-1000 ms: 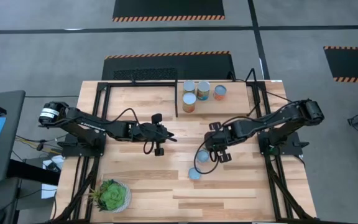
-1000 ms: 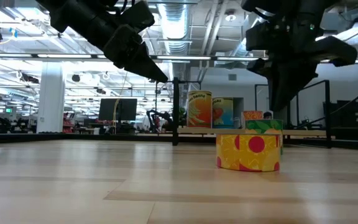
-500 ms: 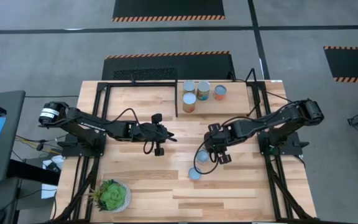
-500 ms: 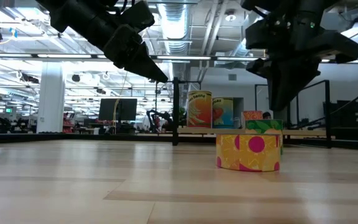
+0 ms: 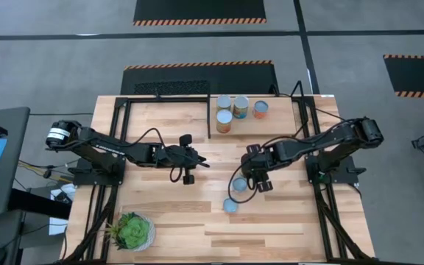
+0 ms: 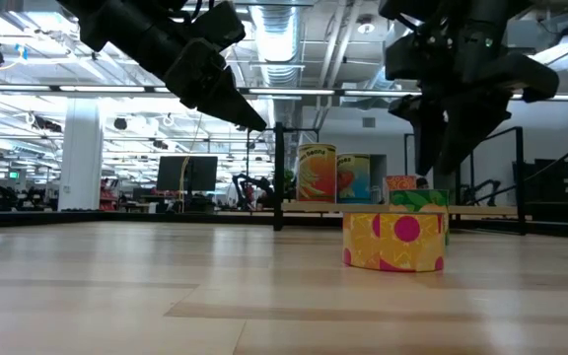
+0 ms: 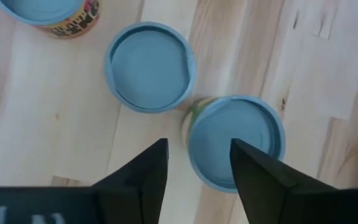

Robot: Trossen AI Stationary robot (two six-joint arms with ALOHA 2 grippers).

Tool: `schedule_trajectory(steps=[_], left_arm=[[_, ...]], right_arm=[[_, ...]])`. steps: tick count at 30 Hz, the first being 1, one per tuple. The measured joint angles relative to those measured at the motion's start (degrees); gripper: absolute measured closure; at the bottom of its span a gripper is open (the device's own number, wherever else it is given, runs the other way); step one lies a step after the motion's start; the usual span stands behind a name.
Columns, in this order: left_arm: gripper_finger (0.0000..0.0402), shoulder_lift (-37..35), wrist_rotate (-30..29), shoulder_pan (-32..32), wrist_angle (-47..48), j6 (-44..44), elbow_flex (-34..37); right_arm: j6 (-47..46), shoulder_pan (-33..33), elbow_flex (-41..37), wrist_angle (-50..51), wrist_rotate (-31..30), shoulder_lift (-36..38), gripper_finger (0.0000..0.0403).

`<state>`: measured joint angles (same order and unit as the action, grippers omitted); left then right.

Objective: Pick and place cans onto a shelf
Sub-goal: Put the canned peaches on the shelf

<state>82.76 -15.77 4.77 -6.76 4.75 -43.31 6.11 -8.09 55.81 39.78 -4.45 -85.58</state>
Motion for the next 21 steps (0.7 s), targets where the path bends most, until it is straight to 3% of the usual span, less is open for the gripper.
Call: schedule_trajectory(steps=[13, 21], left_arm=[[0.0401, 0.0, 0.0, 0.0, -0.3, -2.4, 0.0], [0.0402, 0.0, -0.1, 0.0, -0.3, -2.4, 0.0]], right_arm=[[-3.7, 0.0, -3.6, -4.9, 0.0, 0.0, 0.0221], [-3.8, -0.1, -3.7, -3.0, 0.0, -1.8, 0.0238]])
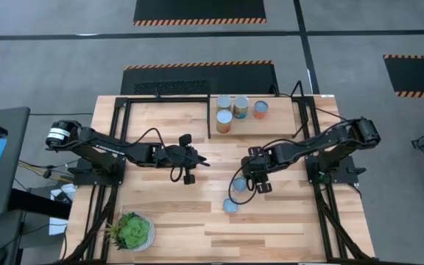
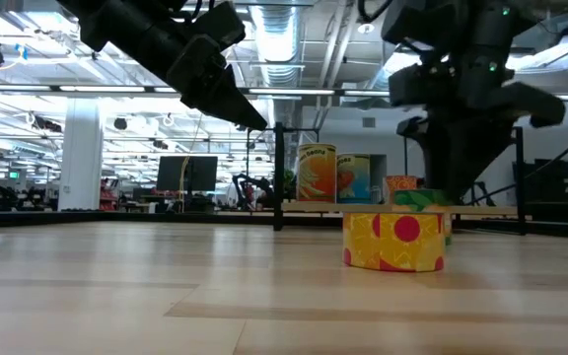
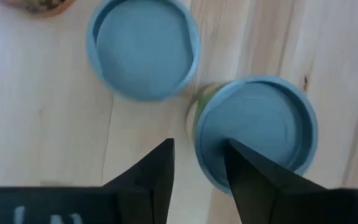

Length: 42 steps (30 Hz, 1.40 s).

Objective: Pick and place cans onto a shelf
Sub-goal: Put the canned peaches on the shelf

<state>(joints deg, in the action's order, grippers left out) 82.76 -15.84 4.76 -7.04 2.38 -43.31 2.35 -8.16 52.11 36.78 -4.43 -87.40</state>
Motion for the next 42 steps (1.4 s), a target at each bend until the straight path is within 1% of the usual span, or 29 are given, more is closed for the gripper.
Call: schedule_trajectory(steps=[8, 12, 16, 21, 24, 26, 29, 35, 38, 42], left_arm=[[0.0401, 0.0, 0.0, 0.0, 0.2, 0.8, 0.0], [0.0401, 0.0, -0.1, 0.0, 0.1, 1.0, 0.0], [0.0401, 0.0, -0.3, 0.0, 0.3, 1.0, 0.0], [0.0401, 0.0, -1.5, 0.0, 0.3, 1.0, 0.0], [0.0401, 0.0, -1.5, 0.0, 0.3, 1.2, 0.0], [0.0401, 0.0, -1.5, 0.0, 0.3, 2.0, 0.0], [0.0402, 0.0, -1.6, 0.0, 0.3, 2.4, 0.0], [0.0402, 0.0, -2.7, 0.0, 0.3, 2.4, 0.0], [0.0402, 0.0, -2.7, 0.0, 0.3, 2.4, 0.0], [0.0401, 0.0, -2.6, 0.0, 0.3, 2.4, 0.0]], right_arm=[[-0.7, 0.0, 1.2, -0.3, -0.7, -3.9, 0.0248], [-0.8, 0.0, 2.1, 0.1, -0.7, -4.2, 0.0264], [-0.8, 0.0, 2.7, 0.4, -0.6, -4.3, 0.0298], [-0.8, 0.0, 2.7, 0.4, -0.6, -4.3, 0.0360], [-0.9, 0.0, 2.6, 0.9, -2.4, -3.4, 0.0391], [-1.0, 0.1, 2.6, 1.6, -3.6, -2.7, 0.0393], [-1.4, 0.5, 4.3, 5.9, -5.3, -0.6, 0.0389], [-1.7, 1.8, 8.7, 15.8, -14.7, 3.8, 0.0396], [0.2, 5.4, 9.2, 15.7, -16.8, 6.8, 0.0394], [3.1, 13.2, 9.1, 16.0, -16.5, 9.2, 0.0398]])
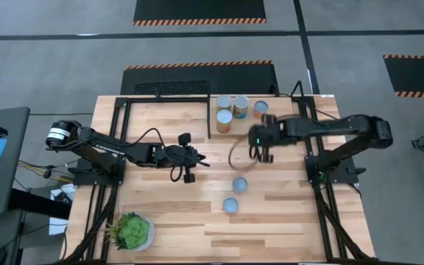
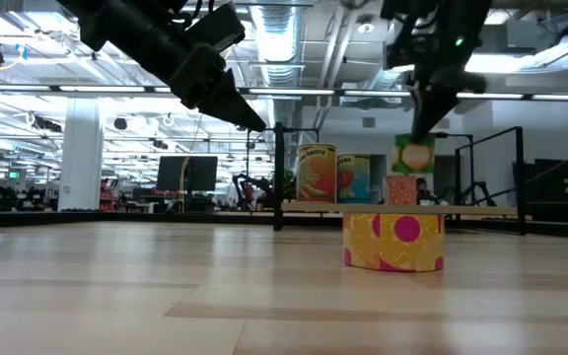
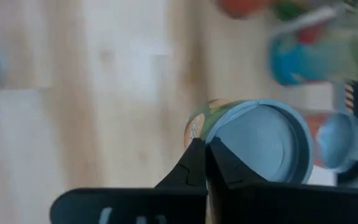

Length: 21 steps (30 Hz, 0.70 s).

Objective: Pick and place cans onto a shelf
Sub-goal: Put the canned peaches on the shelf

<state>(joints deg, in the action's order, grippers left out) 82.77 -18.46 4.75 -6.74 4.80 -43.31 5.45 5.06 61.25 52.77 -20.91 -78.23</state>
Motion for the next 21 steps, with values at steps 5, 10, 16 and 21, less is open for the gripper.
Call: schedule_trajectory(steps=[5, 10, 16, 21], left_arm=[[0.0401, 0.0, 0.0, 0.0, 0.1, 0.0, 0.0], [0.0402, 0.0, 0.0, 0.0, 0.2, 0.0, 0.0], [0.0402, 0.0, 0.0, 0.0, 0.3, 0.0, 0.0], [0.0402, 0.0, -0.2, 0.0, 0.4, 0.0, 0.0]], right_arm=[[5.3, 11.2, 0.0, -0.8, 8.1, 0.3, 0.0393], [8.2, 18.3, 0.0, -3.1, 13.7, -2.7, 0.0392], [10.3, 21.5, 0.0, -4.9, 13.8, -6.8, 0.0389], [10.2, 22.1, 0.1, -5.7, 13.6, -8.4, 0.0376]])
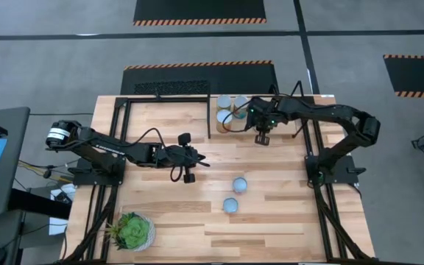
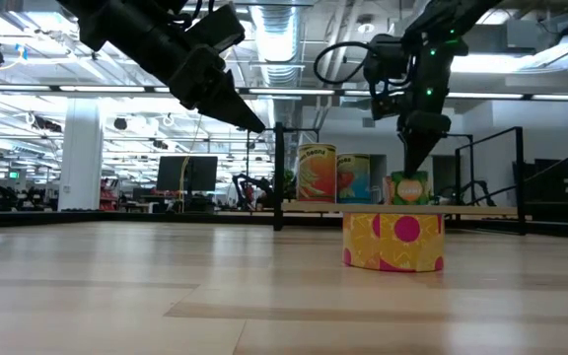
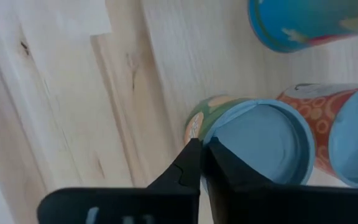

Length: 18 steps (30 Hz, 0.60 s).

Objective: Pick and place cans onto a shelf
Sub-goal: Put the canned peaches on the shelf

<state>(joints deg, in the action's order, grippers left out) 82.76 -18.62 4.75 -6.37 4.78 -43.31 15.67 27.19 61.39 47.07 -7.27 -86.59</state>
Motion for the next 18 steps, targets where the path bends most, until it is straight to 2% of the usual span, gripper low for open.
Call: schedule_trajectory(steps=[18], left_arm=[[0.0401, 0.0, 0.0, 0.0, 0.1, 0.0, 0.0]], right_arm=[[-0.2, 0.0, -0.1, 0.5, 0.0, 0.5, 0.0327]])
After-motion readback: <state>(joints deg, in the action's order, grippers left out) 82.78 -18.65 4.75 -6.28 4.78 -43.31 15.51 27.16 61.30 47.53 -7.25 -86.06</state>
